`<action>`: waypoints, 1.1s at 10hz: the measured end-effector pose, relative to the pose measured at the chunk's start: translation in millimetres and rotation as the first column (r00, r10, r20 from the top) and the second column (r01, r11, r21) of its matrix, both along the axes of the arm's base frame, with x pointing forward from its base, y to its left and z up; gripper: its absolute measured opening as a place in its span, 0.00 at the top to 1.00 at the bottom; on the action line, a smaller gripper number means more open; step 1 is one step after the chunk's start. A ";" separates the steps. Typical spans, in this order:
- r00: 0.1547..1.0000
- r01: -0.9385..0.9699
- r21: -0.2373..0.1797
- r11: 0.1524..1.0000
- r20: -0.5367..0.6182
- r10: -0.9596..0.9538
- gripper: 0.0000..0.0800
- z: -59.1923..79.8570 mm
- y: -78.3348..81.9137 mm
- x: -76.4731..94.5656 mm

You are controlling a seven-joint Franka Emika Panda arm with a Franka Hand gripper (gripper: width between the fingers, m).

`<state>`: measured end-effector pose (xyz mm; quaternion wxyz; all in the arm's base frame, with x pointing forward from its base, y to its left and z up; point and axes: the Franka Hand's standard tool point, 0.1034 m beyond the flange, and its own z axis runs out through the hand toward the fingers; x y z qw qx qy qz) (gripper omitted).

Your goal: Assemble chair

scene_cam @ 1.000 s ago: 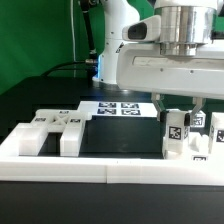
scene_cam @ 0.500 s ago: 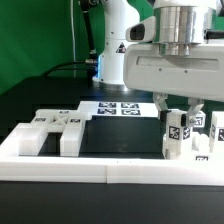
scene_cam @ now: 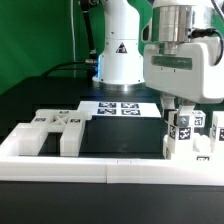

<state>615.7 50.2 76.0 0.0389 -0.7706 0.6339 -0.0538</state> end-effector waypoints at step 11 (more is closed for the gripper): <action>0.935 -0.355 -0.043 0.934 -0.021 0.354 0.19 1.5 -1.0 0.3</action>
Offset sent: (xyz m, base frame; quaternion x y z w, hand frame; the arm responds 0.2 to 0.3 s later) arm 0.0000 0.0000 0.0000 0.0000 0.0000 0.0000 1.0000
